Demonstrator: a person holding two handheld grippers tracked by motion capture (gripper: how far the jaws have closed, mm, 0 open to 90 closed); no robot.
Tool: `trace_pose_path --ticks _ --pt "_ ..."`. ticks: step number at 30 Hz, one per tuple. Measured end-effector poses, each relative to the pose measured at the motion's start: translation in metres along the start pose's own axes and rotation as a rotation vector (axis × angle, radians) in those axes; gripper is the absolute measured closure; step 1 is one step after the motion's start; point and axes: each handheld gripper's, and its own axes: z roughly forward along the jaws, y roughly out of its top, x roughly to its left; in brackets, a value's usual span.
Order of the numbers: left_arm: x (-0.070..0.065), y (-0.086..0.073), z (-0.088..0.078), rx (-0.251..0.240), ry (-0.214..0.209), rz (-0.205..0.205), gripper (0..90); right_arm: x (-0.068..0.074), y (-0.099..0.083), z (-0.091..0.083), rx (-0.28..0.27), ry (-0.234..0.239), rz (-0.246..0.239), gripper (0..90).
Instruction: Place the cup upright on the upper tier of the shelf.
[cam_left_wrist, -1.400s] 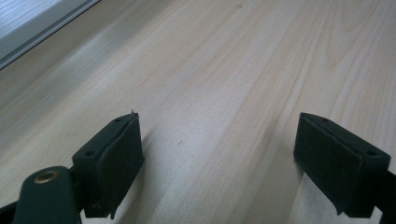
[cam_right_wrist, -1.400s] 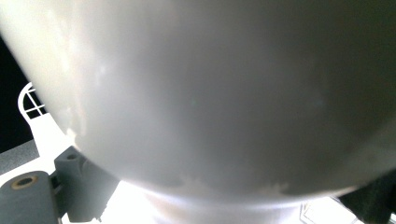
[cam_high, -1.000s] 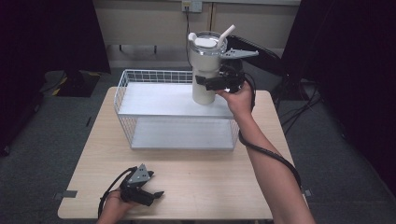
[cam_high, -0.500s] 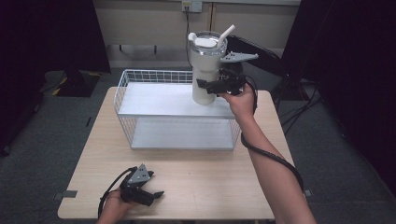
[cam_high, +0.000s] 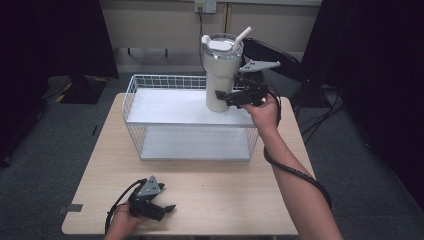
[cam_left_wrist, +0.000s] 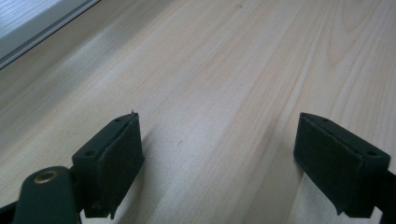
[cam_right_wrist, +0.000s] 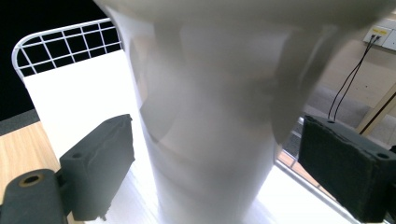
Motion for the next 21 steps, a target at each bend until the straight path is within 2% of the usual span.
trace_pose_path --ticks 10,21 --pt "0.0 0.0 0.0 0.001 0.001 0.0 14.6 0.003 -0.005 -0.012 -0.001 0.013 -0.011 10.1" --pt "0.0 0.0 0.0 0.001 0.001 0.0 14.4 0.011 -0.005 -0.02 -0.006 0.058 -0.034 10.1"
